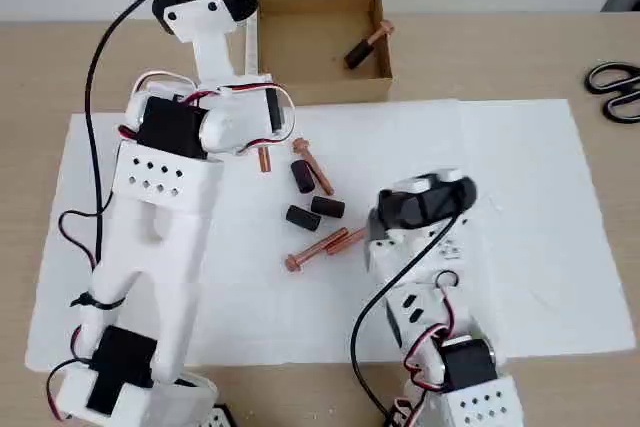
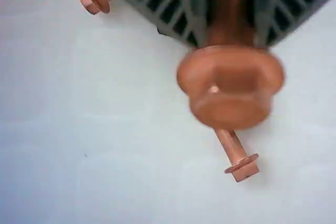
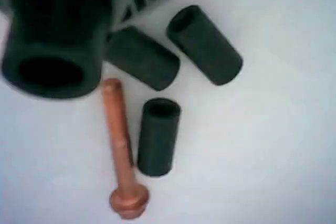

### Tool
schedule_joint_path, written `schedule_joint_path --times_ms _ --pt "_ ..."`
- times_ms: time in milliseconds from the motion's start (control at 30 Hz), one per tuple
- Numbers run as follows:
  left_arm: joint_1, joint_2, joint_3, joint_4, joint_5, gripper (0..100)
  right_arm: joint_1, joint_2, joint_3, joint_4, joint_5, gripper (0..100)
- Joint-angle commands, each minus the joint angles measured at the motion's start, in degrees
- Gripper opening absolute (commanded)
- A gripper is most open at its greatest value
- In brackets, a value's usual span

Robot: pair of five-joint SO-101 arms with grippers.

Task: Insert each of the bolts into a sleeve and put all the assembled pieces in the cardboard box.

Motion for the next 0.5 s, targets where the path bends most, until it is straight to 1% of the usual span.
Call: schedule_joint_path --times_ms 0,100,233,367,467 --pt "0.6 -5.9 -0.6 -1.8 0.4 1 -2.0 -0.8 0.5 -1.4 -3.8 0.4" --pt "2.1 -10.2 -0.2 -4.7 -1.5 1 -3.3 -0.8 1.1 -1.4 -4.2 0.5" --pt "6.9 -14.9 -0.2 -6.4 -5.5 1 -3.6 -0.8 1.1 -3.1 -3.9 0.5" --pt "9.8 -15.6 1.1 -6.4 -5.6 1 -3.6 -0.8 1.1 -7.3 3.3 0.5" --pt "10.0 -16.1 5.6 -9.8 -5.5 1 -3.7 -0.8 1.2 -8.1 4.0 0.4"
